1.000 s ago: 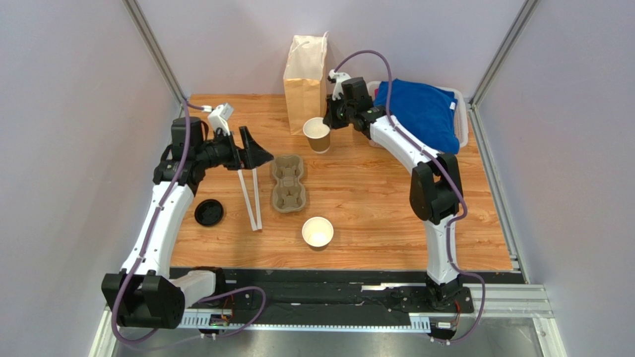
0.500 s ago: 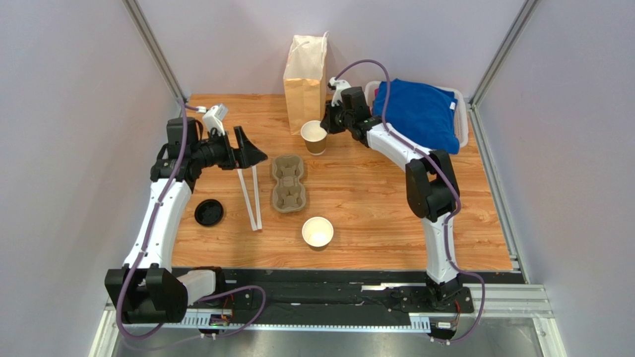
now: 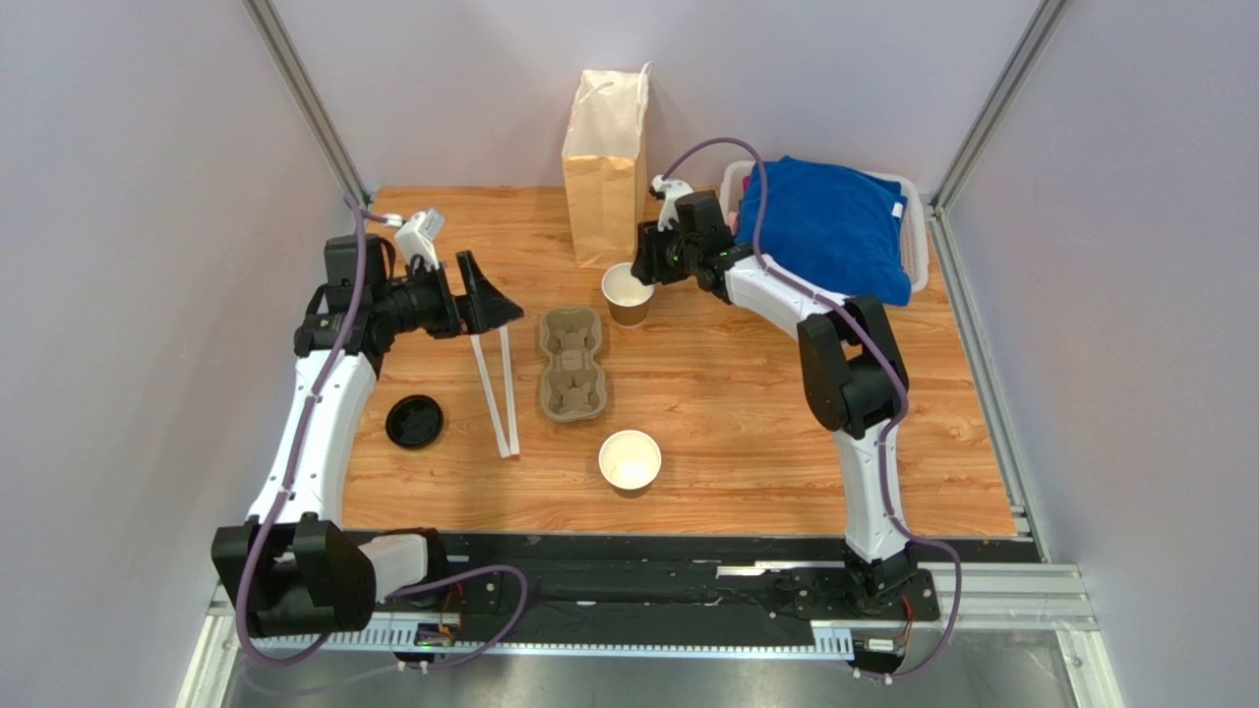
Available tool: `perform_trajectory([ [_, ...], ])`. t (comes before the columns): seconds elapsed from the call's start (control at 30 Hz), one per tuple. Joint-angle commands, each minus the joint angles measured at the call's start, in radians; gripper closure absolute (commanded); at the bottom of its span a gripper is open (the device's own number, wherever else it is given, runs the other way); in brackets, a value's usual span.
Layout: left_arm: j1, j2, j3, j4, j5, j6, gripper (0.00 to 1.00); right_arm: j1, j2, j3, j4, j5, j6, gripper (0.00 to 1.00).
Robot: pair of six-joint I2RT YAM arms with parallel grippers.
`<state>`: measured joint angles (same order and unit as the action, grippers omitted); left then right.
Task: Pack the takeout coffee
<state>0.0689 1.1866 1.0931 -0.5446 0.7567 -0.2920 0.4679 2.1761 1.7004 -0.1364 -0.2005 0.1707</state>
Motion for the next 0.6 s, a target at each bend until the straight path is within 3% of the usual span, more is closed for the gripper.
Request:
perform_trajectory([
  [0.0,0.025,-0.004,0.039,-0.031,0.027,0.071,0.01,-0.005,-0.051,-0.007,0.029,-0.022,-0.014,0.46],
  [0.07,0.032,-0.016,0.048,-0.051,0.021,0.091,0.01,-0.009,-0.070,-0.010,0.020,-0.030,-0.020,0.43],
  [0.17,0.045,-0.045,0.062,-0.072,-0.028,0.122,0.01,-0.023,-0.137,-0.027,0.008,-0.048,-0.027,0.30],
  [0.33,0.083,-0.119,0.070,-0.113,-0.059,0.235,0.01,-0.034,-0.310,-0.007,-0.142,-0.126,-0.143,0.27],
  [0.4,0.129,-0.133,0.088,-0.194,-0.066,0.287,0.01,-0.034,-0.361,0.002,-0.289,-0.175,-0.201,0.18],
  [0.47,0.176,-0.086,0.161,-0.308,-0.045,0.443,0.01,-0.029,-0.416,0.013,-0.490,-0.277,-0.308,0.18],
  [0.5,0.187,-0.059,0.194,-0.442,-0.065,0.497,0.01,-0.012,-0.432,0.010,-0.555,-0.292,-0.338,0.19],
  [0.57,0.259,-0.001,0.244,-0.544,-0.027,0.631,0.01,0.018,-0.472,-0.028,-0.709,-0.295,-0.419,0.22],
])
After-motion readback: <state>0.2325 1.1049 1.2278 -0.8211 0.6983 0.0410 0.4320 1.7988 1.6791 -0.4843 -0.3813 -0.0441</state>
